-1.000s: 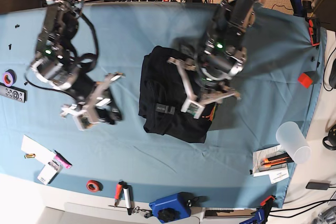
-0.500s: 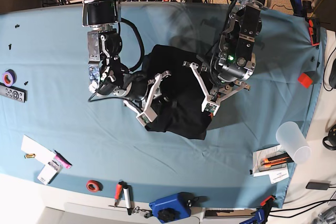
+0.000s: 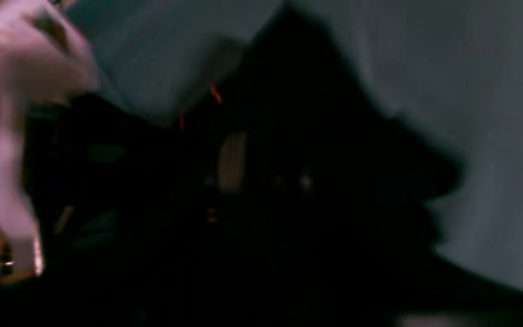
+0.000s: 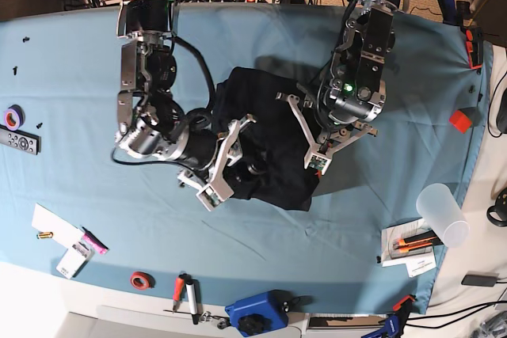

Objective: Layout the t-shirt on the table in an organized manner, then fold the t-shirt properly
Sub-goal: 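Grasp the bundle edge with the right gripper and flip it over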

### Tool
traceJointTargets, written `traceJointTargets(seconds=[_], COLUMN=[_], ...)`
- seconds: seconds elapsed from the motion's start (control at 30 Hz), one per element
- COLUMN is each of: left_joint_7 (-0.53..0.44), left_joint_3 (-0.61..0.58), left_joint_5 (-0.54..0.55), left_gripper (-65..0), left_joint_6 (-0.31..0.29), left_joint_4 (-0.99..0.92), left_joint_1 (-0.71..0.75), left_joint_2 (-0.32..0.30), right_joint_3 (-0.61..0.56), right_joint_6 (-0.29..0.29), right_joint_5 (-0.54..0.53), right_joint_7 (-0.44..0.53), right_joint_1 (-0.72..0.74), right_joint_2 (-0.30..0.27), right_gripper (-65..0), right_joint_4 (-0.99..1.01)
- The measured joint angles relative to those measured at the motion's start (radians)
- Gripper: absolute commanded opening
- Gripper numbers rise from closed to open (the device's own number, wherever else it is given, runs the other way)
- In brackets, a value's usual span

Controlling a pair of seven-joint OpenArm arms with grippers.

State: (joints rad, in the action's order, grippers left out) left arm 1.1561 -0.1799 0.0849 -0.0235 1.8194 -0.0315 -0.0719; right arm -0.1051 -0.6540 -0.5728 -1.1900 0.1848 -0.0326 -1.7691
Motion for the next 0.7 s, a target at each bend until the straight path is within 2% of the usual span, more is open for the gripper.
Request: traceJointTargets(seconds=[0.07, 0.13, 0.2, 0.27, 0.33, 0.4, 0.57, 0.7], left_joint_7=[0.006, 0.011, 0.011, 0.020, 0.036, 0.041, 0.031, 0.021], left_joint_3=[0.000, 0.000, 0.000, 0.000, -0.001, -0.001, -0.001, -0.001], left_joint_5=[0.000, -0.001, 0.000, -0.001, -0.020, -0.071, -0.103, -0.103], left_gripper=[-38.5, -34.5, -33.9, -33.9, -33.9, -33.9, -33.9, -33.9], left_joint_6=[0.000, 0.000, 0.000, 0.000, 0.000, 0.000, -0.002, -0.003], left_joint_4=[0.001, 0.008, 0.023, 0.039, 0.062, 0.100, 0.187, 0.192], left_joint_1=[-0.006, -0.017, -0.022, -0.021, -0.020, -0.019, -0.020, -0.021], left_joint_2=[0.000, 0.000, 0.000, 0.000, 0.000, 0.000, 0.000, 0.000], right_joint_3=[0.001, 0.001, 0.001, 0.008, 0.044, 0.119, 0.348, 0.431], right_joint_6=[0.000, 0.004, 0.055, 0.175, 0.237, 0.270, 0.285, 0.251], right_joint_5=[0.035, 0.043, 0.042, 0.038, 0.079, 0.101, 0.090, 0.002], right_joint_7=[-0.030, -0.029, -0.030, -0.068, -0.071, -0.066, -0.051, -0.064], right_joint_1=[-0.006, -0.011, -0.013, -0.013, -0.016, -0.026, -0.084, -0.136], right_joint_2=[0.000, 0.000, 0.000, 0.000, 0.005, 0.005, 0.005, 0.003], right_gripper=[-35.0, -34.4, -34.4, -34.4, -34.4, -34.4, -34.5, -34.5], right_joint_4=[-0.055, -0.080, -0.086, -0.088, -0.088, -0.088, -0.087, -0.051])
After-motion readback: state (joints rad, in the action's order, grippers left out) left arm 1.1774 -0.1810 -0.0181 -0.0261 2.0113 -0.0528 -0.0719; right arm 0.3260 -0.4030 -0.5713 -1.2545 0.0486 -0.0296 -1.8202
